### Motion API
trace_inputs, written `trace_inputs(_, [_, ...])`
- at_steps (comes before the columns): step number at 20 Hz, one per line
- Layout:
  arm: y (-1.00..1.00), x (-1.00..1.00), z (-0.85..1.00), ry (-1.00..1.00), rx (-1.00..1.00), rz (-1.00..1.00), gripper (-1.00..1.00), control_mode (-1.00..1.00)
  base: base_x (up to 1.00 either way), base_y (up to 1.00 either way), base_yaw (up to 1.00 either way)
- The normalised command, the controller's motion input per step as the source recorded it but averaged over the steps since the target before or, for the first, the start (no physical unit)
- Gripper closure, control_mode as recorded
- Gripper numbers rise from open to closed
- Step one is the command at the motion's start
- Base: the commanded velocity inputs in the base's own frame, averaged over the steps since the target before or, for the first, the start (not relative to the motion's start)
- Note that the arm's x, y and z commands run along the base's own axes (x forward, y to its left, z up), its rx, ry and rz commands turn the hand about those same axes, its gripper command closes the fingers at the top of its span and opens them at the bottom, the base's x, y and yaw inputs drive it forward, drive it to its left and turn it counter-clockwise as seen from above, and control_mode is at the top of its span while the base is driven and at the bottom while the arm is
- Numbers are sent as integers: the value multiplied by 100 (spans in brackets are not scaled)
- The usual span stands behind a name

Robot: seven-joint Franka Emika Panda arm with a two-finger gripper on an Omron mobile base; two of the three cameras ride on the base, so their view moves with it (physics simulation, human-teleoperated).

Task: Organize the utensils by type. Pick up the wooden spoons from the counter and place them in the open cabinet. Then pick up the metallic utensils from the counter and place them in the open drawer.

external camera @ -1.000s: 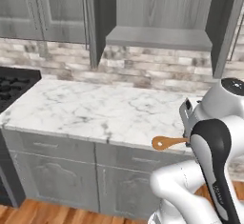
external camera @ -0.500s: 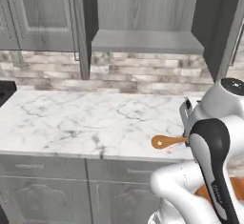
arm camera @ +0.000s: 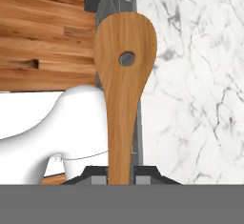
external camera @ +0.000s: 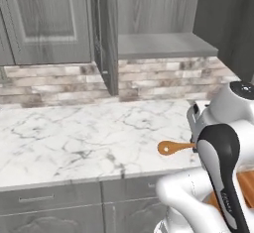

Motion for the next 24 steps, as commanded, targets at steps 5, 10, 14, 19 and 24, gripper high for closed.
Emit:
trace_inputs(5, [0,0,0,0,0,0,100,100,39,21,-26])
trace_inputs(10, [0,0,0,0,0,0,100,100,48,11,-14])
trace_inputs(14, [0,0,0,0,0,0,100,100,49,21,-21])
trace_inputs(19, [0,0,0,0,0,0,100,100,31,17,-14])
trace_inputs(24, [0,0,0,0,0,0,100,100,0,0,-1])
